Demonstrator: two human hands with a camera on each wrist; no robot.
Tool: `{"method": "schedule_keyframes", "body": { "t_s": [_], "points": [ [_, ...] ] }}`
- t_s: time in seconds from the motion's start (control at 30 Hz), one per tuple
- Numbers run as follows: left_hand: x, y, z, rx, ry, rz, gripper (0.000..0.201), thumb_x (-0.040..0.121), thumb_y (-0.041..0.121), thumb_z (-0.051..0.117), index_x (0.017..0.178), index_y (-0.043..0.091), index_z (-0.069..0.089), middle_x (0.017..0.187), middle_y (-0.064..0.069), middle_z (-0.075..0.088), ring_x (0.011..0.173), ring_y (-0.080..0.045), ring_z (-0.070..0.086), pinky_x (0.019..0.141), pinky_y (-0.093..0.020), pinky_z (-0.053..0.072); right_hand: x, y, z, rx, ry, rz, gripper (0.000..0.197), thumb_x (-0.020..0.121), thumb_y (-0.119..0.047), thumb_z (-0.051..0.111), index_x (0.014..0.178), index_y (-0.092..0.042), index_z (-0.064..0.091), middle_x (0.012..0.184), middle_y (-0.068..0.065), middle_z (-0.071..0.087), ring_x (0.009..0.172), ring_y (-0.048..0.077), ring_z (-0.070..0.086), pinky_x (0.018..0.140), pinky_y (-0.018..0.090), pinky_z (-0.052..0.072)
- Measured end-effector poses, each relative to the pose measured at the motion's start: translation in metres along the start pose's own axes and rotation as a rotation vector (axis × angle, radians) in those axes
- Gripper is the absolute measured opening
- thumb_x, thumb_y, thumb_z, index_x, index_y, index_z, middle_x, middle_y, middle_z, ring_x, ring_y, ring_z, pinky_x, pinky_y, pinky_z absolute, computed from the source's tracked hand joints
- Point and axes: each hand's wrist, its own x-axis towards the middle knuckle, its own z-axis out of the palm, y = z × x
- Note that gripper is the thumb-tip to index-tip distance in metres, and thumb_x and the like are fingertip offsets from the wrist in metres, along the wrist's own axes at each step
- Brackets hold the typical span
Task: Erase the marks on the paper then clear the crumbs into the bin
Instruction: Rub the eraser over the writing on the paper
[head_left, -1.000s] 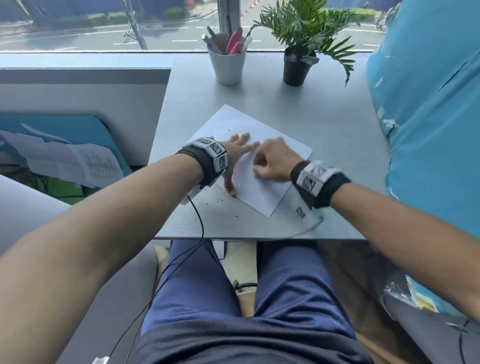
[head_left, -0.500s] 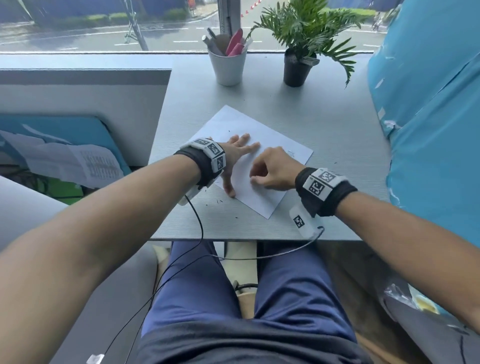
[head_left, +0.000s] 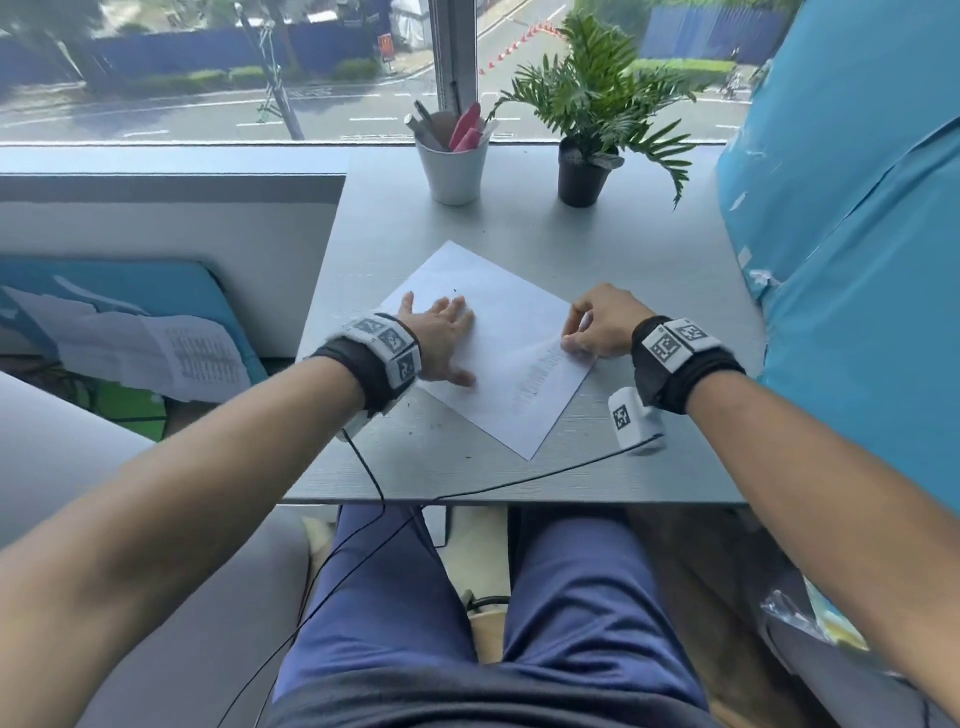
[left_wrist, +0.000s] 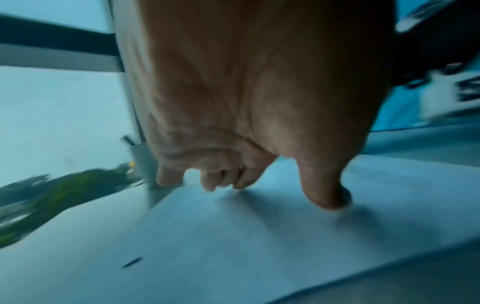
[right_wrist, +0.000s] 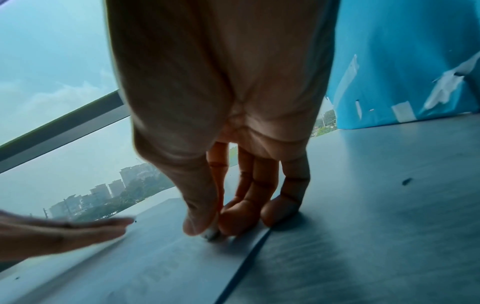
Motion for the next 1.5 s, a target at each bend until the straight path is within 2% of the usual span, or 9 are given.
{"method": "schedule_keyframes", "body": {
  "t_s": [0.2,0.53,0.67,0.77,0.87,0.97,1.1,1.33,1.5],
  "points": [
    [-0.012,0.075,0.037,0.013,0.094,0.519,0.082,0.094,0.067,0.029,0.156,0.028,-0.007,0.162,0.004,-0.016,0.149,-0.017,-0.014,0.116,-0.049,-0.01,-0.004,-0.006,0.0,-0.03,0.005,-0.02,0.01,0.074,-0.02,0.081,0.077,-0.019,0.072,0.087,0.004,0.068,0.081,0.017,0.06,0.071,0.022,0.04],
    [-0.034,-0.007,0.058,-0.197,0.034,-0.02,0.099,0.087,0.077,0.027,0.152,0.021,-0.022,0.155,-0.001,-0.033,0.146,-0.021,-0.024,0.121,-0.048,-0.006,-0.007,-0.009,0.0,-0.028,0.008,0.006,0.008,0.074,-0.018,0.08,0.077,-0.016,0.073,0.079,0.0,0.068,0.075,0.013,0.063,0.062,0.02,0.041],
    [-0.037,-0.015,0.053,-0.2,0.097,-0.18,0.106,0.085,0.079,0.031,0.156,0.009,-0.006,0.163,-0.008,-0.014,0.15,-0.026,-0.008,0.12,-0.051,-0.004,-0.014,-0.02,0.0,-0.086,0.032,0.015,0.006,0.075,-0.014,0.078,0.079,-0.013,0.073,0.085,0.004,0.068,0.079,0.016,0.062,0.068,0.021,0.041],
    [-0.032,-0.009,0.044,-0.239,0.268,-0.077,0.111,0.077,0.077,0.054,0.157,0.015,0.008,0.164,-0.008,-0.005,0.151,-0.025,-0.001,0.12,-0.053,0.0,-0.017,-0.037,0.002,-0.217,0.027,0.009,0.006,0.076,-0.006,0.072,0.078,-0.011,0.073,0.083,0.004,0.065,0.08,0.019,0.061,0.07,0.023,0.046],
    [-0.025,-0.003,0.04,-0.369,0.228,-0.012,0.12,0.066,0.073,0.071,0.157,0.029,0.006,0.164,-0.003,-0.008,0.151,-0.024,-0.005,0.118,-0.056,0.003,-0.017,-0.057,0.013,-0.27,0.086,-0.061,0.017,0.073,-0.003,0.066,0.068,-0.019,0.071,0.083,0.005,0.072,0.082,0.021,0.067,0.074,0.025,0.054],
    [-0.017,-0.004,0.044,-0.405,0.158,-0.062,0.124,0.064,0.074,0.071,0.156,0.033,0.0,0.163,0.0,-0.014,0.15,-0.024,-0.013,0.117,-0.061,0.0,-0.022,-0.082,0.037,-0.139,0.071,-0.231,0.006,0.076,-0.011,0.074,0.079,-0.016,0.077,0.076,-0.002,0.068,0.071,0.011,0.062,0.068,0.018,0.045],
    [-0.013,-0.005,0.043,-0.404,0.121,-0.073,0.134,0.062,0.075,0.072,0.156,0.026,-0.01,0.162,0.0,-0.021,0.148,-0.026,-0.018,0.116,-0.063,-0.003,-0.014,-0.097,0.058,-0.039,0.056,-0.254,0.012,0.079,-0.021,0.074,0.088,-0.013,0.077,0.09,0.003,0.07,0.082,0.014,0.064,0.071,0.018,0.046],
    [-0.009,-0.008,0.043,-0.394,0.083,-0.074,0.136,0.064,0.072,0.073,0.154,0.025,-0.017,0.159,0.0,-0.028,0.147,-0.026,-0.023,0.116,-0.061,-0.008,-0.022,-0.108,0.075,-0.212,-0.106,-0.407,0.01,0.084,-0.017,0.068,0.074,-0.017,0.071,0.068,-0.005,0.058,0.059,0.003,0.052,0.062,0.02,0.039],
    [-0.004,-0.009,0.048,-0.393,0.091,-0.078,0.14,0.058,0.08,0.07,0.154,0.025,-0.017,0.16,0.001,-0.027,0.147,-0.026,-0.023,0.115,-0.063,-0.007,-0.004,-0.099,0.058,-0.19,0.015,-0.314,0.012,0.082,-0.019,0.066,0.084,-0.011,0.075,0.083,0.003,0.07,0.08,0.017,0.063,0.069,0.019,0.043]
  ]
}}
